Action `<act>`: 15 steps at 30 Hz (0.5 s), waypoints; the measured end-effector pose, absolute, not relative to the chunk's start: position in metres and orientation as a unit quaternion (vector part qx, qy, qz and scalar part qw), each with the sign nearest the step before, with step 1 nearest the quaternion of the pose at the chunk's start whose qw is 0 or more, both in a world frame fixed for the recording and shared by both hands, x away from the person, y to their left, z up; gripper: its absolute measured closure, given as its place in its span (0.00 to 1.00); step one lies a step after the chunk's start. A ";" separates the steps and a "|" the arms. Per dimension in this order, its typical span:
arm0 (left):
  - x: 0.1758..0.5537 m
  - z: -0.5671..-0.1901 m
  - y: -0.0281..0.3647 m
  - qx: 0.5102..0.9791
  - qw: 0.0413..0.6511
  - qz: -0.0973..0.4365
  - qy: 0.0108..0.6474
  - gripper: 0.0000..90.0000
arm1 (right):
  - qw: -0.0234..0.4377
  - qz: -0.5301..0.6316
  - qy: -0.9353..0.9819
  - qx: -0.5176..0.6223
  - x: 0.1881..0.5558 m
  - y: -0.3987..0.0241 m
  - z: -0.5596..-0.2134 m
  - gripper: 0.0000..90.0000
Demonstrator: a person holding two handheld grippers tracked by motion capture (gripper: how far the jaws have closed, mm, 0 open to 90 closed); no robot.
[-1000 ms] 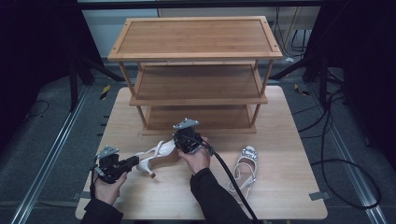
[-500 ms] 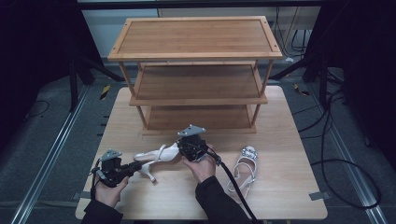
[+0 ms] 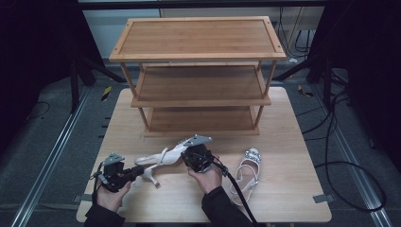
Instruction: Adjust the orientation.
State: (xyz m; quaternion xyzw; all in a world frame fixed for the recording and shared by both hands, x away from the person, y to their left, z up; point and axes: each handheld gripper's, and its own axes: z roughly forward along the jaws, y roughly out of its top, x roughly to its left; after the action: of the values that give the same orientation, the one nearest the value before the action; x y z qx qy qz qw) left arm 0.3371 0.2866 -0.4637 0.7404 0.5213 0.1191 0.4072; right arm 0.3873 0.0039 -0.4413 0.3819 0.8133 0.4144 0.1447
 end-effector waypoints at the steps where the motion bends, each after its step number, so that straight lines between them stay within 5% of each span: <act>1: 0.337 -0.464 0.287 0.740 0.407 0.118 0.522 0.90 | 0.152 0.419 0.810 0.381 0.388 0.004 -0.439 0.96; 15: 0.333 -0.459 0.286 0.735 0.433 0.103 0.512 0.91 | 0.157 0.435 0.801 0.381 0.395 0.008 -0.439 1.00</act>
State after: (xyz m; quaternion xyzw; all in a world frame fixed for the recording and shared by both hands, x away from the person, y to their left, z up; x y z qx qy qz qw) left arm 0.3329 0.2858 -0.4587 0.7348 0.5117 0.1030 0.4331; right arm 0.3951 0.0079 -0.4389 0.3814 0.8005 0.4349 0.1570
